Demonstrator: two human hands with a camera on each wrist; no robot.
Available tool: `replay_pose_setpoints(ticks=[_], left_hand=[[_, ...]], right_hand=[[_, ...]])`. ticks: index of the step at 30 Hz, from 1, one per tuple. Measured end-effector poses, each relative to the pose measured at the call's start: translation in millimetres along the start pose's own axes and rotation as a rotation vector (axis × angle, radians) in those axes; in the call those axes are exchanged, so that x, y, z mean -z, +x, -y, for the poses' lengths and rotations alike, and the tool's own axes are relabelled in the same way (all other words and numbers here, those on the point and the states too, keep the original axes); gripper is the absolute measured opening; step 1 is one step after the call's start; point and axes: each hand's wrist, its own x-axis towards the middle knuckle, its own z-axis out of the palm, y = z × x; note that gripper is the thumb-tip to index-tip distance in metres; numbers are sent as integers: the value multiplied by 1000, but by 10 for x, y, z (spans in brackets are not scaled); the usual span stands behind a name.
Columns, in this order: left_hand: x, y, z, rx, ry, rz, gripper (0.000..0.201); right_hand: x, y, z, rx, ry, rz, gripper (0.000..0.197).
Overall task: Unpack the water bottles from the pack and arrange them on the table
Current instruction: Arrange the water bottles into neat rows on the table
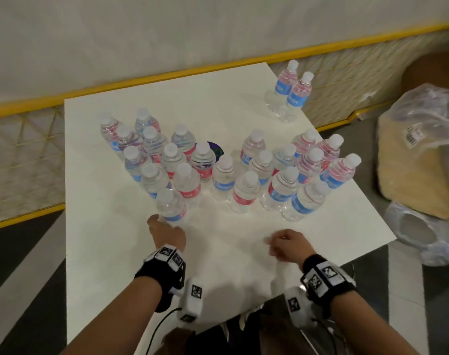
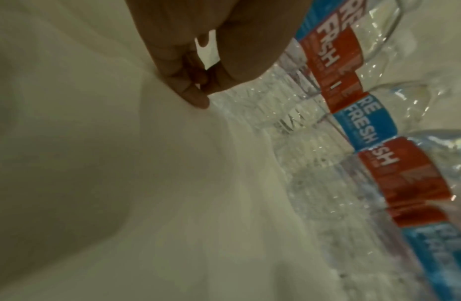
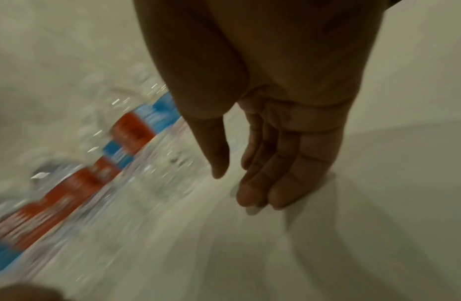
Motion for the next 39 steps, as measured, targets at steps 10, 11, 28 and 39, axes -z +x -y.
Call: replay_pose_setpoints(ticks=[10,11,28,39], left_hand=[[-392,-566,-224,124,349,234,42],[-464,-642,-240,113,413,267,43],[-847,-983,-335,-388,103,141,80],[-236,-679,-17,-351,146,-52,67]], right_hand=[[719,115,255,425,-87,-166,85],[704,144,293,454,-94,-136,85],[144,84,687,508,-286,357,130],[-409,58,641,498,-193,433,140]])
